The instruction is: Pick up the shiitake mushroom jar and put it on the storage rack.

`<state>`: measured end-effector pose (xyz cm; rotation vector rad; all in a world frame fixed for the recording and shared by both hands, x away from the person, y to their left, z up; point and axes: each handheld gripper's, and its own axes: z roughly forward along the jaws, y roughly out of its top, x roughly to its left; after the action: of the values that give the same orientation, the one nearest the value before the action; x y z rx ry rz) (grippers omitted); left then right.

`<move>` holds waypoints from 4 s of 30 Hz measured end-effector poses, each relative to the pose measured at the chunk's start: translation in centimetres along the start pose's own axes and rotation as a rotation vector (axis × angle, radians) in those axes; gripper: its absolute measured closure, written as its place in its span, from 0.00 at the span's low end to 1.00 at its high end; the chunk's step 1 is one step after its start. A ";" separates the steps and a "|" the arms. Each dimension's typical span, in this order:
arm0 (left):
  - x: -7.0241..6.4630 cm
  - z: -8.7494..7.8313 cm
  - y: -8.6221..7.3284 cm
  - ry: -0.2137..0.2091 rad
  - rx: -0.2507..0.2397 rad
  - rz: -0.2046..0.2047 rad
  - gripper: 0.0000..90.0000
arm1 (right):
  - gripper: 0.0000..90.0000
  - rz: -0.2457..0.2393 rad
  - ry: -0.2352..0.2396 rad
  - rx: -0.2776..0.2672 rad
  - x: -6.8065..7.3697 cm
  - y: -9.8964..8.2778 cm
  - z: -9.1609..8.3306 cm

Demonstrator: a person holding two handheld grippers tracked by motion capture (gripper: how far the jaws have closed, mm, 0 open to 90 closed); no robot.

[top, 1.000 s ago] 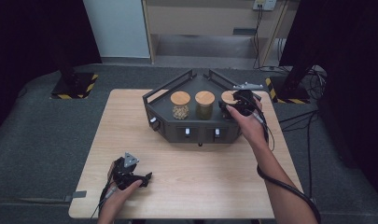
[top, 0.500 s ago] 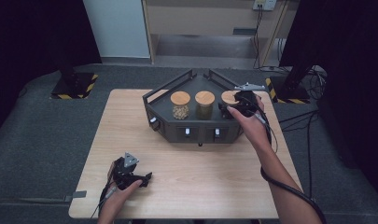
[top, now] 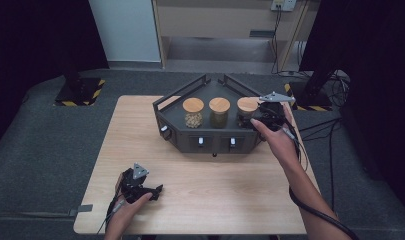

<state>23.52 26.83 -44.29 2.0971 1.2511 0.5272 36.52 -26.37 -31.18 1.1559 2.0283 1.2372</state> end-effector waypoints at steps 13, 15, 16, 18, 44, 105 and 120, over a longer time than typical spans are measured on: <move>0.0 0.0 0.0 0.001 0.000 -0.002 0.00 | 0.02 0.004 -0.016 -0.013 0.2 -1.4 -1.7; 0.0 0.0 0.0 0.001 0.000 -0.002 0.00 | 0.02 0.013 -0.014 -0.012 0.0 -1.8 -1.9; 0.0 0.0 0.0 0.001 -0.001 -0.002 0.00 | 0.02 0.013 -0.014 -0.012 0.0 -1.8 -1.9; 0.0 0.0 0.0 0.001 0.000 -0.002 0.00 | 0.02 0.017 -0.012 -0.014 -0.1 -2.0 -2.0; -0.1 0.0 0.0 0.002 -0.001 -0.002 0.00 | 0.02 0.021 0.006 -0.012 -0.5 -4.8 -4.5; -0.3 0.0 0.0 0.009 -0.001 -0.009 0.00 | 0.02 0.031 0.053 0.045 0.5 -11.1 -5.8; -0.3 0.0 0.0 0.010 0.000 -0.009 0.00 | 0.02 0.026 0.068 0.077 0.9 -12.5 -5.6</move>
<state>23.39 26.57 -44.30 2.0899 1.2656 0.5340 26.79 -31.07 -39.64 1.1949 2.1339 1.2358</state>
